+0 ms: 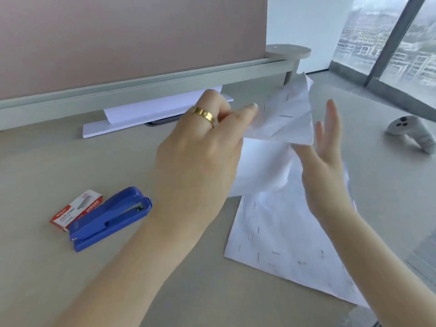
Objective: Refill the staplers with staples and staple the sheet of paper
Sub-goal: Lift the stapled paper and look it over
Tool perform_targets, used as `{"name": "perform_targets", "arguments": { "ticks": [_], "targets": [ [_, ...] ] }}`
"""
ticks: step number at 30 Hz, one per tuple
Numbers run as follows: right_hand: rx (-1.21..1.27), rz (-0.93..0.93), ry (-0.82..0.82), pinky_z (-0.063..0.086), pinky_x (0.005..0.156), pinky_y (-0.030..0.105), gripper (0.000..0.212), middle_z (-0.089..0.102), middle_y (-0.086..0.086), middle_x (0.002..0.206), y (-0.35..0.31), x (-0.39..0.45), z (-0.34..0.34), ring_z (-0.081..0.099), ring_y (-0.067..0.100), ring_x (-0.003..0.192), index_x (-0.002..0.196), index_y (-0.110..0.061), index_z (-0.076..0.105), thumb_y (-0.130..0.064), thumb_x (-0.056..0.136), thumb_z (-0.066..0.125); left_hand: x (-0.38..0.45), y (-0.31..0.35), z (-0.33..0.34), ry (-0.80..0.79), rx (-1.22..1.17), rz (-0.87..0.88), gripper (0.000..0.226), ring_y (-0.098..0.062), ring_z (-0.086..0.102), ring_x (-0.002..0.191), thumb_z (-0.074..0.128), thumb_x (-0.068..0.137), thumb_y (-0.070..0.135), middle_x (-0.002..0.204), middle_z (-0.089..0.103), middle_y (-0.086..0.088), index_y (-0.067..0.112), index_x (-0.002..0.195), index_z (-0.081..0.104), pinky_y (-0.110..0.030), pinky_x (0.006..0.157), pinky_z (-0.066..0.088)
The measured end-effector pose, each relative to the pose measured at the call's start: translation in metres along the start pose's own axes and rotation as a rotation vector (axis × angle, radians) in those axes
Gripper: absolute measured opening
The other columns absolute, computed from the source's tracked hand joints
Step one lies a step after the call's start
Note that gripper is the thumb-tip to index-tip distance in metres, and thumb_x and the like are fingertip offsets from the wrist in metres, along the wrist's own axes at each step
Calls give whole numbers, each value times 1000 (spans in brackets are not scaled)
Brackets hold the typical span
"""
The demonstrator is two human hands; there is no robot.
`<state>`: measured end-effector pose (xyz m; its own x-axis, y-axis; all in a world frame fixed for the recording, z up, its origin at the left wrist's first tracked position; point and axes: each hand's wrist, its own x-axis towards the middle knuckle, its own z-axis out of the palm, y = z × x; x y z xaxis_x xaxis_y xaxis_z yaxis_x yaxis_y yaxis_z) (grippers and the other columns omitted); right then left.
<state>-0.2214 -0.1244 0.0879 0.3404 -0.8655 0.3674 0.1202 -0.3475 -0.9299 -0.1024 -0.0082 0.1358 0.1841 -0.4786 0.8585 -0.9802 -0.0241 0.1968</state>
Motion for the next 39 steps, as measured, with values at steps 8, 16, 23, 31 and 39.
{"name": "perform_targets", "arguments": {
  "ticks": [8,16,23,31,39],
  "targets": [
    [321,341,-14,47,52,15,33,52,-3,54,-1,-50,-19,55,1,45,63,-13,48,-26,93,48,-45,62,42,-499,-237,192,26,-22,56,76,51,76,21,86,64,-2,14,95,67,-27,65,40],
    [534,428,-43,59,68,30,26,74,1,86,6,-60,-117,71,16,76,106,-11,62,-10,82,51,-27,13,63,-690,-334,-355,94,-23,26,134,64,73,54,152,20,-3,26,146,10,-39,109,28],
    [476,403,218,57,68,26,23,73,0,80,18,-85,-225,69,17,74,99,-11,62,-19,92,42,-19,67,108,-1316,-921,-308,35,-18,65,103,67,77,40,113,69,3,31,110,61,-44,92,50],
    [348,802,636,50,48,19,27,68,-1,61,87,-179,-344,60,12,45,85,-16,67,-41,86,58,-45,216,201,-1286,-824,-236,13,-17,57,66,54,84,7,94,64,-9,9,96,60,-17,55,45],
    [169,1222,735,52,70,30,33,62,9,117,176,-276,-382,61,24,93,120,-7,54,-16,88,59,-169,313,293,-1794,-615,-408,21,-29,59,91,52,86,9,98,61,-12,4,105,59,-36,83,48]
  ]
}}
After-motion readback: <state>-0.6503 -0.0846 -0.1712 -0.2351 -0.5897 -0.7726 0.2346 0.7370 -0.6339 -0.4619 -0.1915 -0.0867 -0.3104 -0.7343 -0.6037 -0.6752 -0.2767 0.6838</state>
